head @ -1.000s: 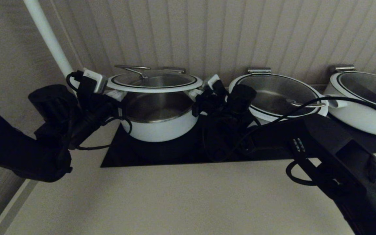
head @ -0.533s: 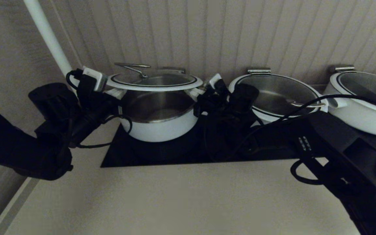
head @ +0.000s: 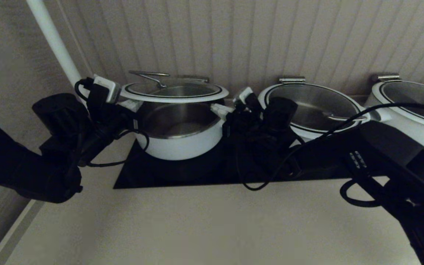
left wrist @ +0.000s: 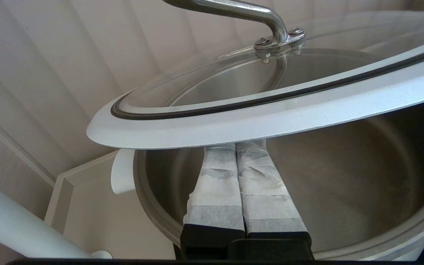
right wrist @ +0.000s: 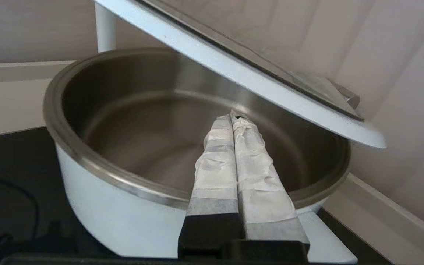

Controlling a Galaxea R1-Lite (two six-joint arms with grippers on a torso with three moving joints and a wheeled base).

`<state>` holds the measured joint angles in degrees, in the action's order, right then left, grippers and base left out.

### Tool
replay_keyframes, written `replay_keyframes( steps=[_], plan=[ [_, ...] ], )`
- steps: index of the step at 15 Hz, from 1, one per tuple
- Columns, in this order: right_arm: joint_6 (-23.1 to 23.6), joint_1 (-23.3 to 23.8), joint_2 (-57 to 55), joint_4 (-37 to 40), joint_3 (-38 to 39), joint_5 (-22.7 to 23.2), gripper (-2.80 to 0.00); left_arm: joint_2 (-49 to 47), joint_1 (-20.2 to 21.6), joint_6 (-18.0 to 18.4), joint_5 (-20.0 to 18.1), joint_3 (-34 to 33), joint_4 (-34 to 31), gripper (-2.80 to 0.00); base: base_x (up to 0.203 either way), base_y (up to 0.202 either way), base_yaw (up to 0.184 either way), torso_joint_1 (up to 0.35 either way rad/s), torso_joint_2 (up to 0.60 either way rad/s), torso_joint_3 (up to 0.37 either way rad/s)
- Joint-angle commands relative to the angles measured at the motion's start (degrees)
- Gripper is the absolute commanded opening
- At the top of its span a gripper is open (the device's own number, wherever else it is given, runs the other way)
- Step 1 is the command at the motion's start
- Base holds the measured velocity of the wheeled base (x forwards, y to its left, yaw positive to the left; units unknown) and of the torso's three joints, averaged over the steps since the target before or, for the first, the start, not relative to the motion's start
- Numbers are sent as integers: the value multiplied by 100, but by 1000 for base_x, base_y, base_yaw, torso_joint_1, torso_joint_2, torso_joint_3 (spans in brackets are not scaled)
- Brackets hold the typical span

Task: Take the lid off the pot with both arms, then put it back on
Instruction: Open the pot lid completely

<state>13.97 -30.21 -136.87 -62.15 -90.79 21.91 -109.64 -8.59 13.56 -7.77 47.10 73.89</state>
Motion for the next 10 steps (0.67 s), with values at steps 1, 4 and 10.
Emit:
replay_keyframes(
  steps=[1, 4, 10],
  plan=[
    [9, -3, 137, -42, 147, 15, -280, 13, -2, 7, -6, 0, 47, -280, 0, 0, 0, 0, 0, 0],
    [9, -3, 278, -142, 477, 15, -280, 22, 7, -2, -6, 0, 47, -280, 0, 0, 0, 0, 0, 0],
    [14, -4, 653, -473, 1331, 15, -280, 14, 5, -2, -6, 0, 47, -280, 0, 0, 0, 0, 0, 0]
  ],
)
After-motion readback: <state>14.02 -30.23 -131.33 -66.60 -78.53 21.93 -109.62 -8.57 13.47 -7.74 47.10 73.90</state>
